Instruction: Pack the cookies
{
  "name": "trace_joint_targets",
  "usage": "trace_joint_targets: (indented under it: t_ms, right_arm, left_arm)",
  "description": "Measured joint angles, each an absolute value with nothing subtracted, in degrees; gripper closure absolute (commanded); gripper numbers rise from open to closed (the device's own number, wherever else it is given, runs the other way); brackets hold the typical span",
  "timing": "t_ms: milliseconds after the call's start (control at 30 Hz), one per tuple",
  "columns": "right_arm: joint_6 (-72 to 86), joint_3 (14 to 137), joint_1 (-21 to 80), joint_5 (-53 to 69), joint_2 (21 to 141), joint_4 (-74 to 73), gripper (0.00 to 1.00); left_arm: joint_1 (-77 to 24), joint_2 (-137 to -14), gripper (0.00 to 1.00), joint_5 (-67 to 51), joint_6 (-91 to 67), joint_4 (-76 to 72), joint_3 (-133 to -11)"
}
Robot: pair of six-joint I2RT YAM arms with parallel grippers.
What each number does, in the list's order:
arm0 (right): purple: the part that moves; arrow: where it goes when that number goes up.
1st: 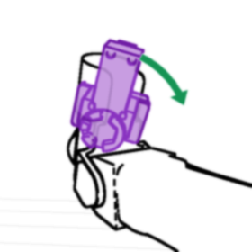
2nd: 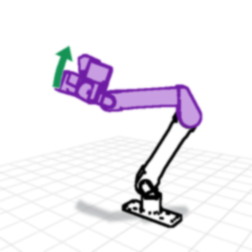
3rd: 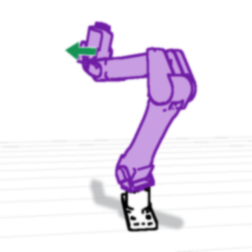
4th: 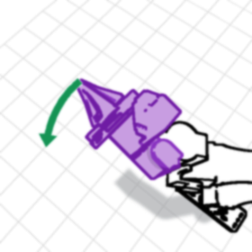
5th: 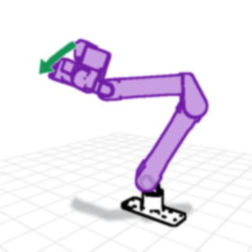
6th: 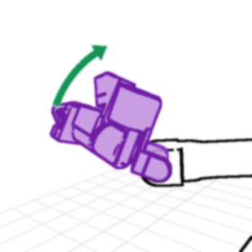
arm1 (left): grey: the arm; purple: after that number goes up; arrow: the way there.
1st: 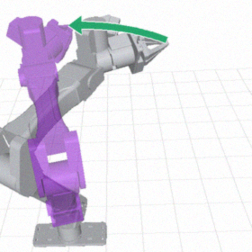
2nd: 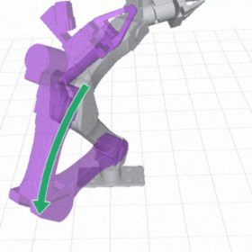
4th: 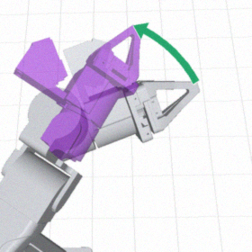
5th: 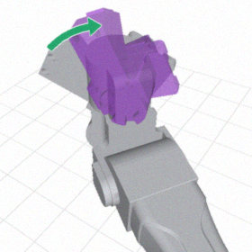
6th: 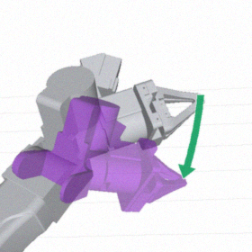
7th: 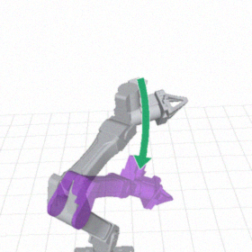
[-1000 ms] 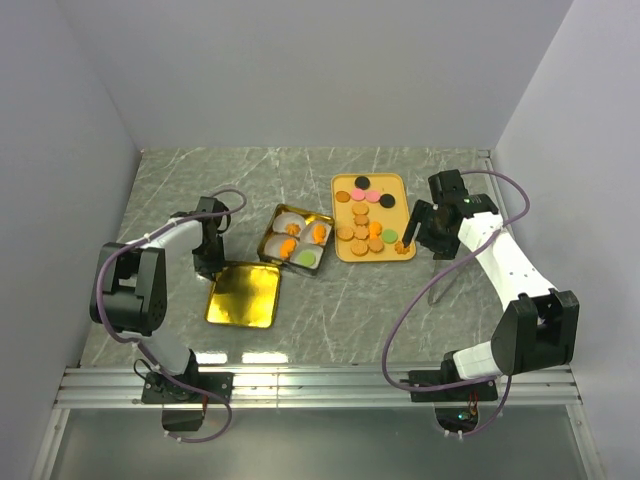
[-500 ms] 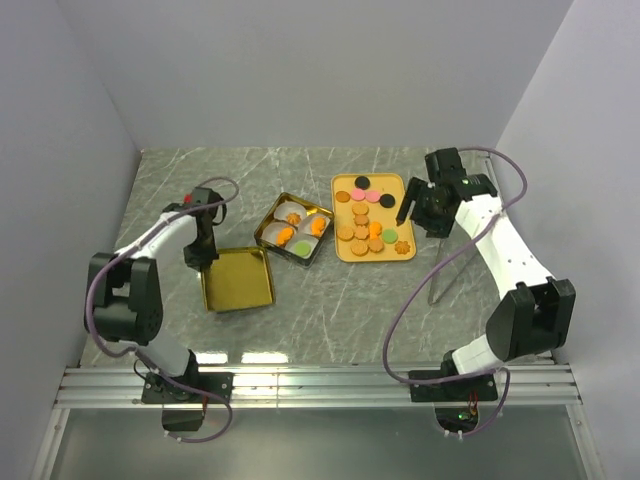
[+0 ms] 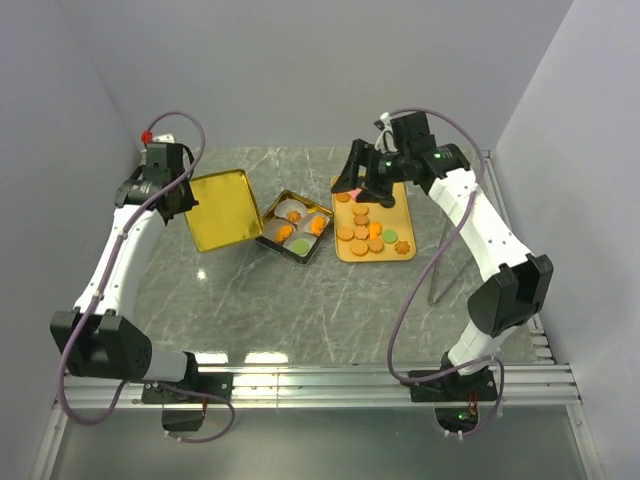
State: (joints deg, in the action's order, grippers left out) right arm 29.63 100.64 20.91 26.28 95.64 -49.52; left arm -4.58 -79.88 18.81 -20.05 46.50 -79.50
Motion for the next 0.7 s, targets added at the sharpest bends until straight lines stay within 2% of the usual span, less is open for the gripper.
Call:
trace_joint_targets:
  t_ms: [200, 367, 700]
  right_arm:
    - [34.48, 103.0, 23.92, 39.24, 100.42, -42.76, 0.15]
    - [43.94, 103.09, 25.19, 44.56, 103.04, -37.36, 0.16]
    - [62.85, 105.41, 25.12, 52.18, 111.46, -37.91, 0.16]
  left_arm:
    - [-4.56, -74.3, 1.0, 11.92, -18.41, 41.69, -79.88]
    - [-5.37, -70.35, 1.0, 7.33, -17.63, 37.45, -79.9]
    - [-13.32, -64.34, 0.99, 12.01, -11.14, 27.09, -78.54]
